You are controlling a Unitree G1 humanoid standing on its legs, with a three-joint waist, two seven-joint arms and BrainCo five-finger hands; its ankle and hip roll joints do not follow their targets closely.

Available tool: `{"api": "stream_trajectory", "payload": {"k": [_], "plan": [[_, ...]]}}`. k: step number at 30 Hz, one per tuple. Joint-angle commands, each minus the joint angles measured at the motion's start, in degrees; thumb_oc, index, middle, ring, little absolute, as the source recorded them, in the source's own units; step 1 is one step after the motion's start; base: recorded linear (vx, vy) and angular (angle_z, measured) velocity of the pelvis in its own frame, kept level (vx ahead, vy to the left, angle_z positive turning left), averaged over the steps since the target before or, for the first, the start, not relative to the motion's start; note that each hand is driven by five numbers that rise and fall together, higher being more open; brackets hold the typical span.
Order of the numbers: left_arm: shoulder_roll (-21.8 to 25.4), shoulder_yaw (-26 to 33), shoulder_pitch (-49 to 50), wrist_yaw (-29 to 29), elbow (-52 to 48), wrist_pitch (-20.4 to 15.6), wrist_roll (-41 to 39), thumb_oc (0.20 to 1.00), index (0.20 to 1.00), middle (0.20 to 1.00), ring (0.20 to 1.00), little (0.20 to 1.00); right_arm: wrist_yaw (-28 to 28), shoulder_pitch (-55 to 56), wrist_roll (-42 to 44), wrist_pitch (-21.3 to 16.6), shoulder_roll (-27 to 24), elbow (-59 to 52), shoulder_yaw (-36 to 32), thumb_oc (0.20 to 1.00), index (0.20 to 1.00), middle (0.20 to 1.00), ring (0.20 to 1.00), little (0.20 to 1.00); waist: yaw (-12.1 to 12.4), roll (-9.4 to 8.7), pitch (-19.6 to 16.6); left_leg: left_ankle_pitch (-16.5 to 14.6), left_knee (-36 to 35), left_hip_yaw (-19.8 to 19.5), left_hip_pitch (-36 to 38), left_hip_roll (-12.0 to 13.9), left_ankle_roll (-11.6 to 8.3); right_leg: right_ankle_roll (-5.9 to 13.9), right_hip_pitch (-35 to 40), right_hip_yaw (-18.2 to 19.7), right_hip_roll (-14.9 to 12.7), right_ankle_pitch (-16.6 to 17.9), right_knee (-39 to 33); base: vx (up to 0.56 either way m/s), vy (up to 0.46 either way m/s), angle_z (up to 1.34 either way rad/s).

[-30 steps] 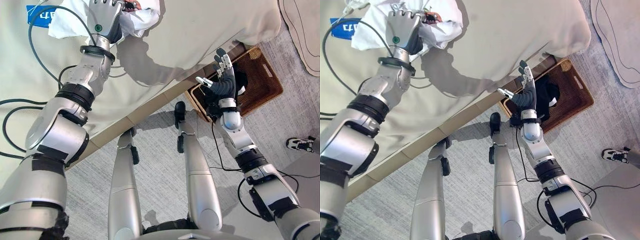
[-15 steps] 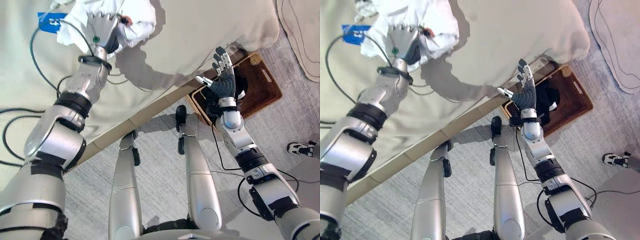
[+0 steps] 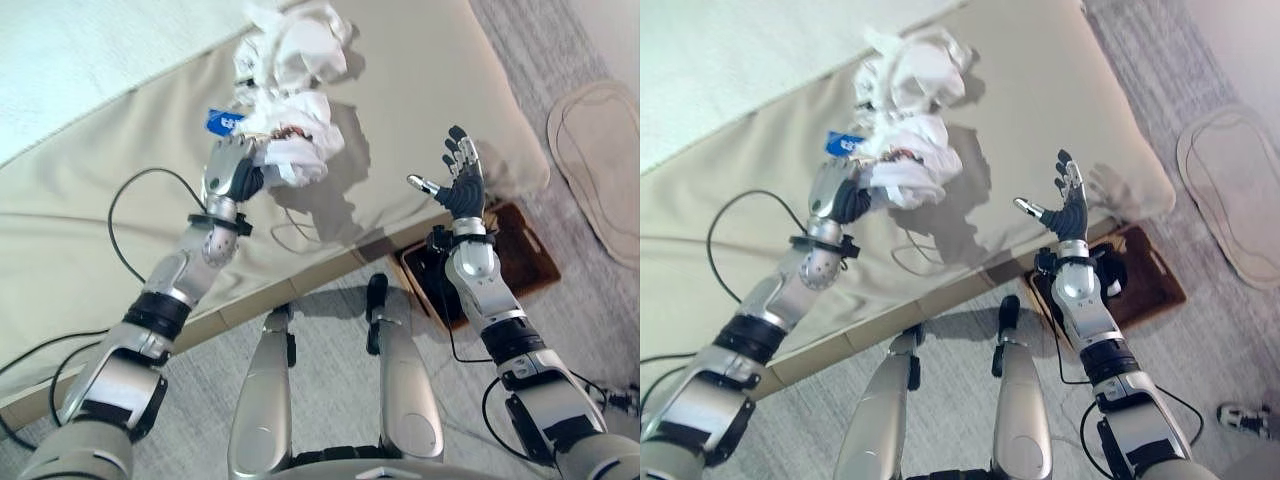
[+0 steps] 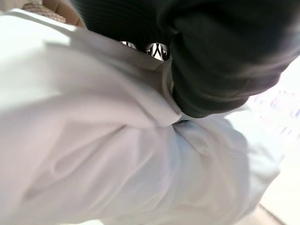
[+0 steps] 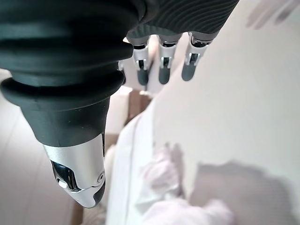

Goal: Pick up clothes into the bucket

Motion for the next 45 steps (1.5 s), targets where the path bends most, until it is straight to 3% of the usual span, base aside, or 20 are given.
{"api": "stream_trajectory", "payload": {"k": [1, 6, 8, 13, 20, 22, 37, 42, 45], "plan": [[-2.4, 3.6, 3.5, -2.6, -6.3, -6.3, -5.9, 0.200, 0.200, 0.200, 0.200, 0.200, 0.3, 2.6, -5.5, -0.2, -1.7, -2.3, -1.8, 1.000, 1.000, 1.000, 1.000, 1.000, 0.4, 0.17, -7.3, -3.7, 1.1, 2.3, 2.7, -0.8, 0.63, 2.83, 6.0, -2.2, -1.9, 5.3, -7.7, 0.15, -0.035, 0.08], [-3.2, 4.9, 6.8, -5.5, -10.7, -9.3, -12.5, 0.200, 0.200, 0.200, 0.200, 0.200, 0.3, 3.0, -13.9, 1.8, -4.3, -1.3, 0.4, 1.000, 1.000, 1.000, 1.000, 1.000, 0.9, 0.18, -9.2, -3.1, -1.7, 1.9, 6.1, -0.3, 0.33, 2.98, 9.4, -3.2, -1.5, 5.7, -10.0, 0.08, -0.010, 0.10], [-2.9, 4.9, 8.6, -8.3, -14.9, -12.3, -18.6, 0.200, 0.200, 0.200, 0.200, 0.200, 0.6, 1.7, -23.3, 3.1, -8.2, -0.4, 4.6, 1.000, 1.000, 1.000, 1.000, 1.000, 1.6, 0.11, -11.0, -3.3, -3.0, 1.8, 8.8, 0.3, -0.04, 3.06, 12.3, -3.5, -0.8, 5.5, -11.5, 0.13, -0.018, 0.04], [0.7, 3.2, 9.5, -14.7, -22.8, -14.7, -27.2, 0.200, 0.200, 0.200, 0.200, 0.200, 6.4, -0.5, -25.1, 1.7, -12.3, -3.0, 11.7, 1.000, 1.000, 1.000, 1.000, 1.000, 1.9, -0.51, -14.3, -3.3, -4.5, 2.0, 12.5, 0.5, -0.11, 3.18, 15.7, -4.0, -0.2, 5.9, -13.6, 0.11, 0.001, 0.00], [0.5, 3.3, 9.1, -17.7, -23.3, -14.3, -32.2, 0.200, 0.200, 0.200, 0.200, 0.200, 12.8, 0.8, -22.8, 0.7, -14.0, -8.1, 15.1, 1.000, 1.000, 1.000, 1.000, 1.000, 1.8, -0.58, -16.7, -3.8, -5.9, 2.5, 16.3, 0.7, 0.05, 3.24, 18.9, -3.9, 0.2, 5.4, -14.6, 0.08, 0.004, -0.04], [0.4, 2.9, 8.8, -18.9, -22.9, -13.8, -32.0, 0.200, 0.200, 0.200, 0.200, 0.200, 16.1, 2.2, -20.3, 0.6, -12.5, -9.0, 16.4, 1.000, 1.000, 1.000, 1.000, 1.000, 1.9, -0.38, -17.6, -3.9, -6.5, 2.5, 17.7, 0.6, 0.10, 3.22, 20.2, -4.0, 0.4, 5.1, -14.9, 0.09, 0.004, -0.04], [0.4, 2.2, 8.5, -20.9, -23.9, -12.1, -27.4, 0.200, 0.200, 0.200, 0.200, 0.200, 23.9, 9.1, -6.9, 3.2, -0.4, -10.1, 18.7, 1.000, 1.000, 1.000, 1.000, 1.000, 1.9, 0.19, -20.8, -4.2, -8.6, 3.0, 21.8, 0.9, 0.11, 3.25, 23.9, -4.4, 0.6, 4.4, -16.4, 0.04, 0.002, -0.01], [-0.8, 1.1, 9.4, -21.8, -24.8, -11.9, -27.1, 0.200, 0.200, 0.200, 0.200, 0.200, 24.0, 9.0, -6.0, 4.0, 1.4, -9.6, 19.8, 1.000, 1.000, 1.000, 1.000, 1.000, 2.0, 0.13, -21.4, -4.3, -9.0, 3.1, 22.6, 1.1, 0.16, 3.26, 24.5, -4.4, 0.7, 4.4, -16.7, 0.01, -0.002, -0.01], [-2.0, 0.3, 9.8, -21.5, -25.7, -11.4, -26.7, 0.200, 0.200, 0.200, 0.200, 0.200, 21.1, 8.7, -6.5, 4.7, 4.3, -7.5, 19.8, 1.000, 1.000, 1.000, 1.000, 1.000, 2.0, 0.16, -21.8, -4.3, -9.2, 3.2, 22.9, 1.1, 0.25, 3.26, 24.8, -4.4, 0.8, 4.5, -17.1, 0.00, 0.000, 0.00]]}}
